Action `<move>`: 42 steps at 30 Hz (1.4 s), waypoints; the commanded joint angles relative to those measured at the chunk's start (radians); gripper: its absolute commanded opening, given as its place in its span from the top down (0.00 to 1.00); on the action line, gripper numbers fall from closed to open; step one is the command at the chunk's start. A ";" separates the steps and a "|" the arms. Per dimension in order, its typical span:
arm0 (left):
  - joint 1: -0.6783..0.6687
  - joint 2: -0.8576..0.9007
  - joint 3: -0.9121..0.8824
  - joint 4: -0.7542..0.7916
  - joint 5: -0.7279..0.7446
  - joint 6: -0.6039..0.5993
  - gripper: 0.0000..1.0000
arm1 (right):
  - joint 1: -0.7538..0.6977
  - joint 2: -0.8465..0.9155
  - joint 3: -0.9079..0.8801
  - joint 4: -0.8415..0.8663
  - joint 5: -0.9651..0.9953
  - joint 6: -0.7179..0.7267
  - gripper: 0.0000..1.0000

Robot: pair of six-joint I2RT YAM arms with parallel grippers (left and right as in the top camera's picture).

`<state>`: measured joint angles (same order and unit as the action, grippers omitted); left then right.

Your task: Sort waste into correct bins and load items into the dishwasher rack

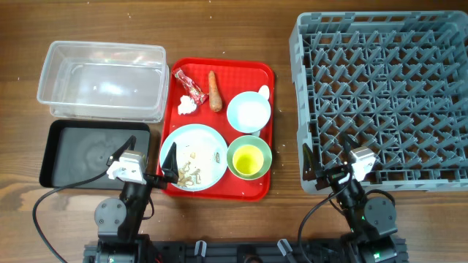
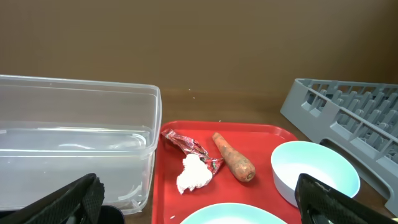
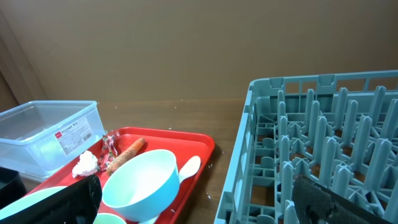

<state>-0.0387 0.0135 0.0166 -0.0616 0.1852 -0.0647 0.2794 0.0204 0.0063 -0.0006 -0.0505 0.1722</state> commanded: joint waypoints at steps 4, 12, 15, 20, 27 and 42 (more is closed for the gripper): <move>-0.005 -0.011 -0.011 0.005 0.012 0.005 0.00 | -0.002 -0.005 -0.001 0.004 0.009 0.012 0.00; -0.005 -0.011 -0.011 0.012 0.122 -0.002 0.00 | -0.002 -0.005 -0.001 0.006 0.004 0.102 0.00; -0.005 -0.011 -0.011 0.030 0.349 -0.006 0.00 | -0.002 -0.003 -0.001 0.017 0.002 0.280 0.00; -0.003 -0.003 0.026 0.262 0.419 -0.248 0.00 | -0.002 -0.001 0.106 -0.003 -0.175 0.351 0.00; -0.003 0.372 0.430 0.079 0.431 -0.284 0.00 | -0.002 0.401 0.697 -0.564 -0.049 0.216 0.00; -0.415 1.075 1.029 -0.827 0.051 -0.348 0.00 | -0.003 1.121 1.273 -0.990 0.032 0.296 0.00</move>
<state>-0.2672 1.0325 1.0435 -0.8150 0.5991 -0.4080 0.2794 1.1385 1.2537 -0.9852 -0.1081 0.3878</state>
